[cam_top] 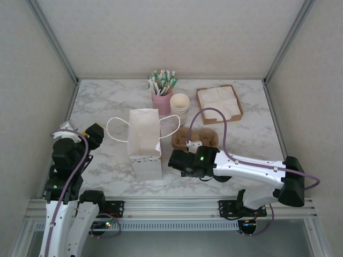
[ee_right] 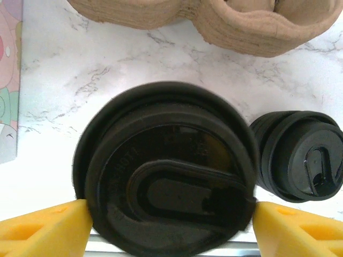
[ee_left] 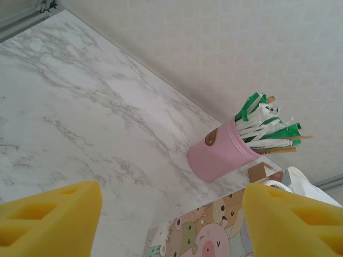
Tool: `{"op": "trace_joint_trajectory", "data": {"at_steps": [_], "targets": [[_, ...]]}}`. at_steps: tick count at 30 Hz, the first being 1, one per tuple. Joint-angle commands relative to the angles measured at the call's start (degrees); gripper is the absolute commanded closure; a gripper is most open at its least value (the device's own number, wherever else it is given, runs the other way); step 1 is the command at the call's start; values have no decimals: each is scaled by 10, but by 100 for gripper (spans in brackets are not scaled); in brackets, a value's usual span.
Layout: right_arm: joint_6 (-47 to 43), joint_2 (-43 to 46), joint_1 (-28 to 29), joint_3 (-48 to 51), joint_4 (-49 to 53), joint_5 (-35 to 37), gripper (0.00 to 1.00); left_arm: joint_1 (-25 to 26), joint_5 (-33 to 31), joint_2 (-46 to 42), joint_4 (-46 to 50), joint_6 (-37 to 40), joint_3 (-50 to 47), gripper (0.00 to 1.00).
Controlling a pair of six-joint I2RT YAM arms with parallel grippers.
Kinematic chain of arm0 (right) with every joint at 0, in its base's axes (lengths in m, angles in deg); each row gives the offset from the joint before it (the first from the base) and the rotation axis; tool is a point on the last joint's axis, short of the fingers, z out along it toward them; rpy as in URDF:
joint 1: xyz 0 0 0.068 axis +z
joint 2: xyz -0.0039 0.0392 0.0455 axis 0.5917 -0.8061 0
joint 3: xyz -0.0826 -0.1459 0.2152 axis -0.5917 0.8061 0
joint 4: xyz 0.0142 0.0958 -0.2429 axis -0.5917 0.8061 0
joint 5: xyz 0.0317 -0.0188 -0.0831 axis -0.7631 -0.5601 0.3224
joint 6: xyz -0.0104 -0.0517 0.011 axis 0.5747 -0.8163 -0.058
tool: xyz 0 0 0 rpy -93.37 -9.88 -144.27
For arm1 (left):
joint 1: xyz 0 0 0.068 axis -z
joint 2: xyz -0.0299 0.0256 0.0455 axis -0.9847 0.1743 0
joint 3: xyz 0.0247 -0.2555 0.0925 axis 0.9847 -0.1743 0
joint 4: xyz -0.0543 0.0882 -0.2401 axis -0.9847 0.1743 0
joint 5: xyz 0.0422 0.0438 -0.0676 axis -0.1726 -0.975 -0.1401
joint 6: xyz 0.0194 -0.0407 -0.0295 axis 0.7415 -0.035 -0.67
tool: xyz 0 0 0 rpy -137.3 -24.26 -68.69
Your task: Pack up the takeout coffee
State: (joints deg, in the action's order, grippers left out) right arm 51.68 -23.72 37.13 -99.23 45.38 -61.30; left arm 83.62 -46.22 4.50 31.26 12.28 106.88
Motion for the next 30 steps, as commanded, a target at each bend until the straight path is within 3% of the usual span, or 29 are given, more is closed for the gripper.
{"op": "trace_joint_trajectory", "data": {"at_steps": [1, 11, 17, 30], "targets": [[-4, 8, 3, -20, 22, 28, 20, 1, -5, -5, 7, -6, 1, 31], [18, 19, 1, -23, 22, 36, 16, 1, -5, -6, 9, -6, 2, 31], [98, 39, 2, -25, 6, 56, 11, 1, -6, -6, 9, -6, 2, 31], [136, -24, -21, -28, -12, 54, 12, 1, -7, -4, 9, -5, 2, 31]]}}
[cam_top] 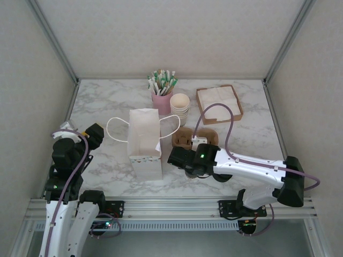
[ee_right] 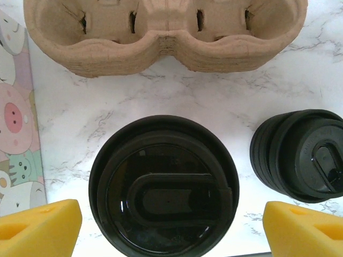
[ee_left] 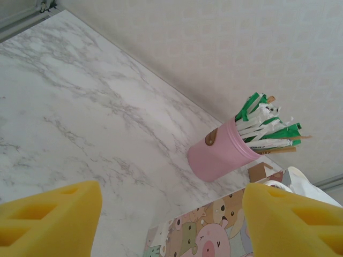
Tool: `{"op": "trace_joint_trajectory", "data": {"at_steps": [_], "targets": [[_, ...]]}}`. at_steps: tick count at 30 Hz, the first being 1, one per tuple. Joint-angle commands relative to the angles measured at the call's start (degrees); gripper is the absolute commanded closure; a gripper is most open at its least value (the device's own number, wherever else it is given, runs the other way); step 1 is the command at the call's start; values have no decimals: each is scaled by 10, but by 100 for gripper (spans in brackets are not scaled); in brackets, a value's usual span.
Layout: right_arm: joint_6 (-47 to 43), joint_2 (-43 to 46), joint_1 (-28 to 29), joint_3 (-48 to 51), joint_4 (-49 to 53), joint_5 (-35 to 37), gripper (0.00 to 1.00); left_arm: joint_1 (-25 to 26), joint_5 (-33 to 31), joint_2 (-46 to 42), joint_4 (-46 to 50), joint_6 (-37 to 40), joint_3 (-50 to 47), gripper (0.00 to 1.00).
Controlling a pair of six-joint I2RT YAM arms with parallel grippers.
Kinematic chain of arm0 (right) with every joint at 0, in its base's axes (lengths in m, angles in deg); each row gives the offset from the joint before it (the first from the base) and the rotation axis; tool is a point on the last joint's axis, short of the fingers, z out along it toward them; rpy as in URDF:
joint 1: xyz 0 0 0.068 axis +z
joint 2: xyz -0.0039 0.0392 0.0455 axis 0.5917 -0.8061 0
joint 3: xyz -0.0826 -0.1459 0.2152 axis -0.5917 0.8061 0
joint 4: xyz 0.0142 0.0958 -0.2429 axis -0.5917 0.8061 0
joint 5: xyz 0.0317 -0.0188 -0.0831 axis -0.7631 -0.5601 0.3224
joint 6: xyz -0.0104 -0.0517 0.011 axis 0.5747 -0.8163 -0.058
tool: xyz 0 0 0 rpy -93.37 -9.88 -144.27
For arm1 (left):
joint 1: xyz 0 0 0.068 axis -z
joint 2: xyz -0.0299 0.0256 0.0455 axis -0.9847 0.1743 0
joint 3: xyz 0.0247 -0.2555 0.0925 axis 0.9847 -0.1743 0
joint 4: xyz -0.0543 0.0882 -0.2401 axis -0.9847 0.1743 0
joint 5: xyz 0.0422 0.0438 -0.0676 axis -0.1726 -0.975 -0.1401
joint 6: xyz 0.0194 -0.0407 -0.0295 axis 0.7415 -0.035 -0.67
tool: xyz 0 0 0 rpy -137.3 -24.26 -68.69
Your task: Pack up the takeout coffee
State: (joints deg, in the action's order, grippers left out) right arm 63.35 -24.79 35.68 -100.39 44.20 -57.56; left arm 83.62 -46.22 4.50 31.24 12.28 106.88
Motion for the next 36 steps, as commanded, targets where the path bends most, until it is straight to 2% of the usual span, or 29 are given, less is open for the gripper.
{"op": "trace_joint_trajectory", "data": {"at_steps": [1, 13, 27, 36], "targets": [[19, -17, -8, -16, -2, 16, 12, 1, -7, -4, 9, -5, 1, 31], [26, -52, -11, -4, -1, 7, 19, 1, -6, -5, 8, -6, 1, 31], [38, -60, -10, 62, -33, -36, 26, 2, -6, -5, 8, -6, 1, 31], [4, -60, -11, 106, -34, -74, 27, 1, -6, -5, 9, -6, 2, 31]]}}
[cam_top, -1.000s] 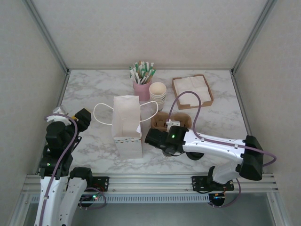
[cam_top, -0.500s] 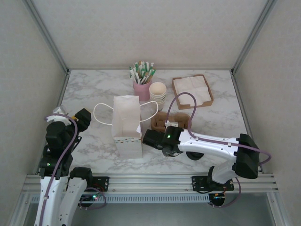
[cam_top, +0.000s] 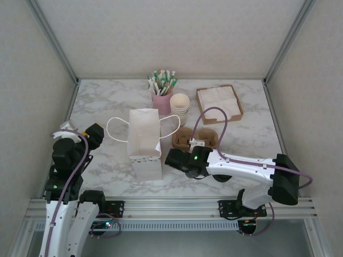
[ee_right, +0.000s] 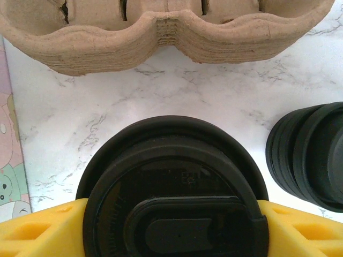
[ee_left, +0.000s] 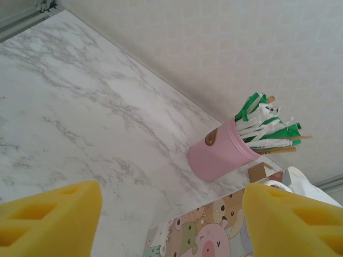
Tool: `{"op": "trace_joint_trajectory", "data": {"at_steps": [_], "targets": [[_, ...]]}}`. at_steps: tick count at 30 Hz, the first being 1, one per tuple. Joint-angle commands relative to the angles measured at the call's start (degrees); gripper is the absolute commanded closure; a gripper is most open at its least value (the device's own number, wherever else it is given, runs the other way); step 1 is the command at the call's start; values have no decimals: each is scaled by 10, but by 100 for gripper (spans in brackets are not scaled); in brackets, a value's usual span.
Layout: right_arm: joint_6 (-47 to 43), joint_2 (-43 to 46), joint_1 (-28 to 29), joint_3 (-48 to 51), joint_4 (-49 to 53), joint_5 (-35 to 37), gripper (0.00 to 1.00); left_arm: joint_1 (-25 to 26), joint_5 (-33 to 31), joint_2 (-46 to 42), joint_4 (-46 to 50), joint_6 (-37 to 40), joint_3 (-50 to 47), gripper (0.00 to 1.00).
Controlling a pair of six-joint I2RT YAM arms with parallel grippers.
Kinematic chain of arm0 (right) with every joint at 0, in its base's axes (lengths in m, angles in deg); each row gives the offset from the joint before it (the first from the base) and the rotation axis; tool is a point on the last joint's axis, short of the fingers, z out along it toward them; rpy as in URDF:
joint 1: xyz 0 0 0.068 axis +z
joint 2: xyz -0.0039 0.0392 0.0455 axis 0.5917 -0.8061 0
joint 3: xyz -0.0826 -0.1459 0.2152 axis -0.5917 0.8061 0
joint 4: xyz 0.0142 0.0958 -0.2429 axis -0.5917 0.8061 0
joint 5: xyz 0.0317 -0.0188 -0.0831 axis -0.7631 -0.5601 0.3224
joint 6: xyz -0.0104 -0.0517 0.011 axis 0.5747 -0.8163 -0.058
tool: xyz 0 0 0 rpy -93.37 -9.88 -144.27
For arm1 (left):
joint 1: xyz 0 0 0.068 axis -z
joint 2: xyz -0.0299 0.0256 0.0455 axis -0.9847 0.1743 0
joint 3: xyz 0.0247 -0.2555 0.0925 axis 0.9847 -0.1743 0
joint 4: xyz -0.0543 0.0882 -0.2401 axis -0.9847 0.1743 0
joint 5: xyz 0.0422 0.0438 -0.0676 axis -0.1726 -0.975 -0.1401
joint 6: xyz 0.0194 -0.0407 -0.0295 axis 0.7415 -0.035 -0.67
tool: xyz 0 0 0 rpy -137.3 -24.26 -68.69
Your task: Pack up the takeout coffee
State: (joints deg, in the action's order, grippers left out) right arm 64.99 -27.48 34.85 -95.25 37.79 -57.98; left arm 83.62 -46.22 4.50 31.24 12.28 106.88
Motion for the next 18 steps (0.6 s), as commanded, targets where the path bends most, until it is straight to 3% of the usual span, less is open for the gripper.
{"op": "trace_joint_trajectory", "data": {"at_steps": [1, 10, 18], "targets": [[-21, -31, -3, 60, 26, -76, 27, 2, -6, -5, 8, -6, 2, 31], [-90, 10, -27, 81, 24, -97, 29, 1, -8, -6, 9, -6, 2, 31], [-264, 83, -40, 74, -23, -104, 29, 2, -8, -6, 9, -6, 2, 31]]}}
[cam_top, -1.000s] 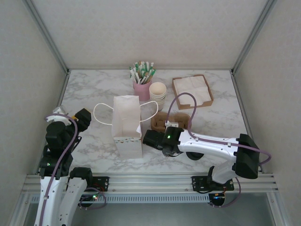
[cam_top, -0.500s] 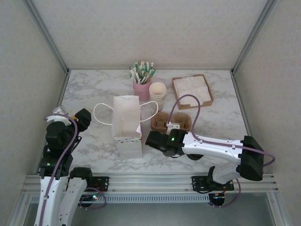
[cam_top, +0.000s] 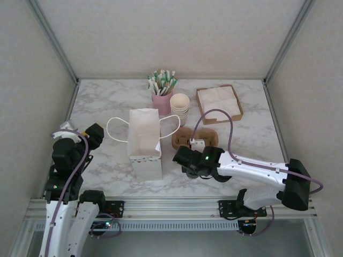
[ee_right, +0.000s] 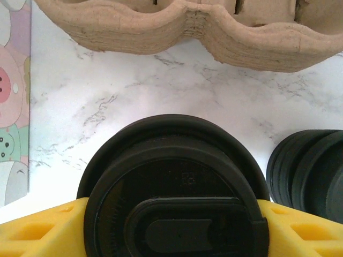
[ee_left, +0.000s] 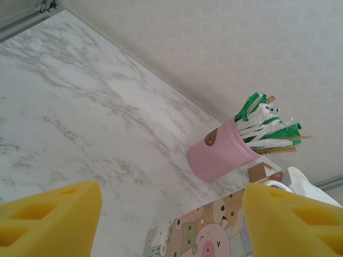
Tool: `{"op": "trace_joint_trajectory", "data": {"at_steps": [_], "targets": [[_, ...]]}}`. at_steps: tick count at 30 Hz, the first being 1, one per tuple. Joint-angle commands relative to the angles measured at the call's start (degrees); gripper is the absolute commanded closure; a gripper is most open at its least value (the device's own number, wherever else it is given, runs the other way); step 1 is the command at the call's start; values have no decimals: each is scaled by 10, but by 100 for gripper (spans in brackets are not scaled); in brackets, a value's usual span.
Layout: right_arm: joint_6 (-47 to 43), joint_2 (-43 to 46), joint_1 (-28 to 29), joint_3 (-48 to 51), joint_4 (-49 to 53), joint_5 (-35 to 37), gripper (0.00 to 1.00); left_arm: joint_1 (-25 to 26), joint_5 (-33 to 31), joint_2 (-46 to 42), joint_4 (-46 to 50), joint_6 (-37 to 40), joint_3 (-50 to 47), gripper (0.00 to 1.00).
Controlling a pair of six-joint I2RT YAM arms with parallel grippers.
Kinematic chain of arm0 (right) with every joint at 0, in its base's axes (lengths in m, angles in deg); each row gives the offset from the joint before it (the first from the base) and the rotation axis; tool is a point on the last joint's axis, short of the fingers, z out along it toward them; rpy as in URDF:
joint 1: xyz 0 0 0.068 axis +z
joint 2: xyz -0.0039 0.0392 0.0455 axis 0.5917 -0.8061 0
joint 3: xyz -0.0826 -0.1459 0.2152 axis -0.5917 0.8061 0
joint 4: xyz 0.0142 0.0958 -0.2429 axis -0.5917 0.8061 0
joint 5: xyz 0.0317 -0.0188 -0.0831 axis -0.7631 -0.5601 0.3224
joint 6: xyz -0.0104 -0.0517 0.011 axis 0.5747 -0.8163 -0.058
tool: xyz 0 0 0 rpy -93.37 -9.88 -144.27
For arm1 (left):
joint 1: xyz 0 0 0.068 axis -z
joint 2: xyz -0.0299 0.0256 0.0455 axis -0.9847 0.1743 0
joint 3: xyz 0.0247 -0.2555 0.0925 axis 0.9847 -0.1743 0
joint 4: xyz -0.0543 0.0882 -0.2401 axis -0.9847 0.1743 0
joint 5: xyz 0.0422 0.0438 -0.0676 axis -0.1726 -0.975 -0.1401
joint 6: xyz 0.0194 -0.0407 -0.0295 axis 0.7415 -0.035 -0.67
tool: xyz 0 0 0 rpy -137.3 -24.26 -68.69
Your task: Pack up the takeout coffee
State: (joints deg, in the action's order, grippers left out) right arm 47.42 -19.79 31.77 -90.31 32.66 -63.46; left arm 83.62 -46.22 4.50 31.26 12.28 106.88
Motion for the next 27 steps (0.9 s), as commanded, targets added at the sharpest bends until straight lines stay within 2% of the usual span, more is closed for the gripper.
{"op": "trace_joint_trajectory", "data": {"at_steps": [1, 5, 8, 27], "targets": [[-117, 12, -11, 26, 21, -57, 28, 2, -8, -6, 9, -6, 2, 31], [-183, 18, -16, 27, 26, -68, 26, 2, -9, -7, 9, -5, 2, 31], [-190, 20, -18, 21, 40, -55, 24, 2, -8, -6, 10, -5, 2, 31], [-116, 81, -27, -9, 51, -36, 14, 2, -8, -5, 9, -6, 2, 31]]}}
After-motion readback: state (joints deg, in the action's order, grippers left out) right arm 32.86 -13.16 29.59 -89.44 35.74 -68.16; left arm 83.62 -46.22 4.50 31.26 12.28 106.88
